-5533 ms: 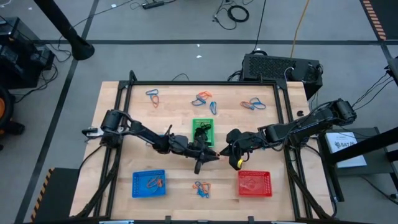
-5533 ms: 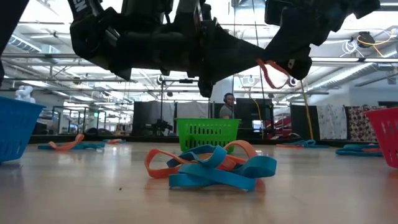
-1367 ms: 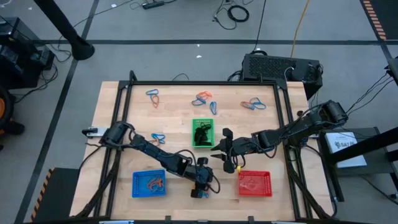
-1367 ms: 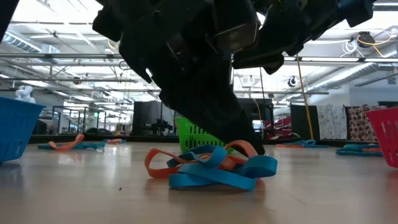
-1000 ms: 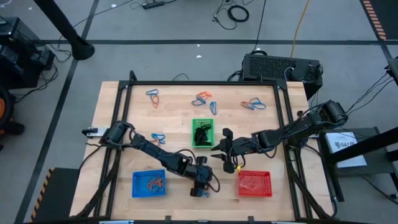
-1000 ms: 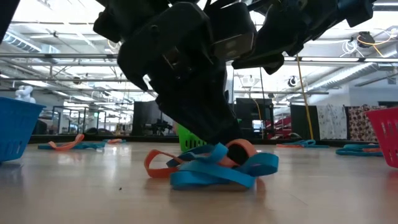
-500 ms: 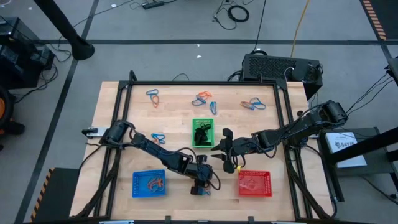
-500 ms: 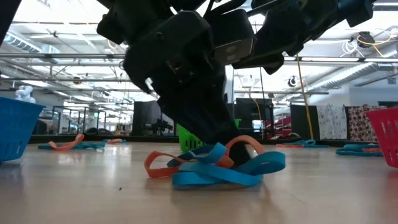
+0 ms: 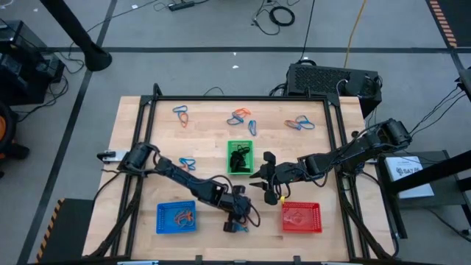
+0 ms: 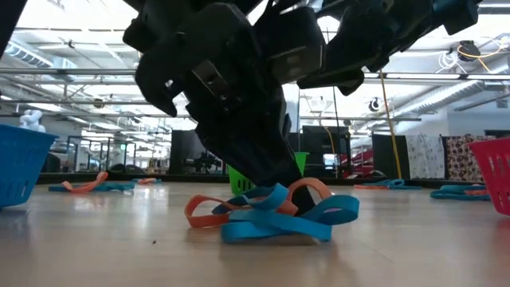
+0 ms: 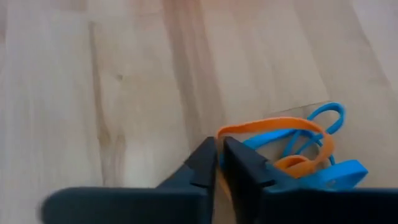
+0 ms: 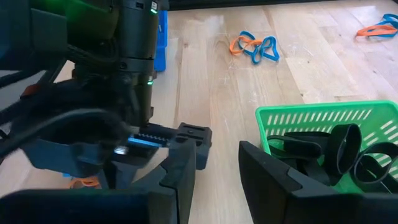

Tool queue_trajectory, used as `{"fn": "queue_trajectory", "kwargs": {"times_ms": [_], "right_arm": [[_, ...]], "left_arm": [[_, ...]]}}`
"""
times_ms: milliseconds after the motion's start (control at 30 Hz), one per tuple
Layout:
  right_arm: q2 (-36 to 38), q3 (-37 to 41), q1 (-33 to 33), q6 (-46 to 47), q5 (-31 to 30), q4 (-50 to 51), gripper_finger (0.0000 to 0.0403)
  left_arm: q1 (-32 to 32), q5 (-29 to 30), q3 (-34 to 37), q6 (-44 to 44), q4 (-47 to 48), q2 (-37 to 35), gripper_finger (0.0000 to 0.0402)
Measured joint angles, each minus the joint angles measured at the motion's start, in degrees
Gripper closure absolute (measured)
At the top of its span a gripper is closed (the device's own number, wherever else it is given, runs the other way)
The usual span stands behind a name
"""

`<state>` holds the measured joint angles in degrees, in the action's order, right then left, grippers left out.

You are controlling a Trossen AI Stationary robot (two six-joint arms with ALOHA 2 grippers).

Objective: Sort rubber bands into baskets
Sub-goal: Put the orange rubber band into the blue bin

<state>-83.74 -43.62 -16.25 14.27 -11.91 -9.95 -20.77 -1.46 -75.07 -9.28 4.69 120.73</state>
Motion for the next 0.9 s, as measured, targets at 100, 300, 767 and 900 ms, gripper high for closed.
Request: {"fn": "queue_trajectory", "kwargs": {"times_ms": [100, 300, 767, 900], "right_arm": [[0.0, 0.0, 0.0, -0.34, 0.0, 0.12, 0.0289], [0.0, 0.0, 0.0, -0.35, -0.02, 1.6, 0.0289], [0.02, 0.02, 0.02, 0.04, -0.02, 1.65, 0.0289], [0.02, 0.0, 0.0, 0.04, 0.0, 1.45, 0.0289]], "left_arm": [[-0.39, 0.49, 0.07, 1.17, -0.49, -0.36, 0.0394], [-1.12, 3.7, -1.46, 3.5, -0.87, -1.87, 0.0398], [-5.87, 8.93, -2.19, -1.45, 20.1, -15.04, 0.04], [-8.86, 9.44, -2.26, -8.79, 29.36, -19.29, 0.04]]}}
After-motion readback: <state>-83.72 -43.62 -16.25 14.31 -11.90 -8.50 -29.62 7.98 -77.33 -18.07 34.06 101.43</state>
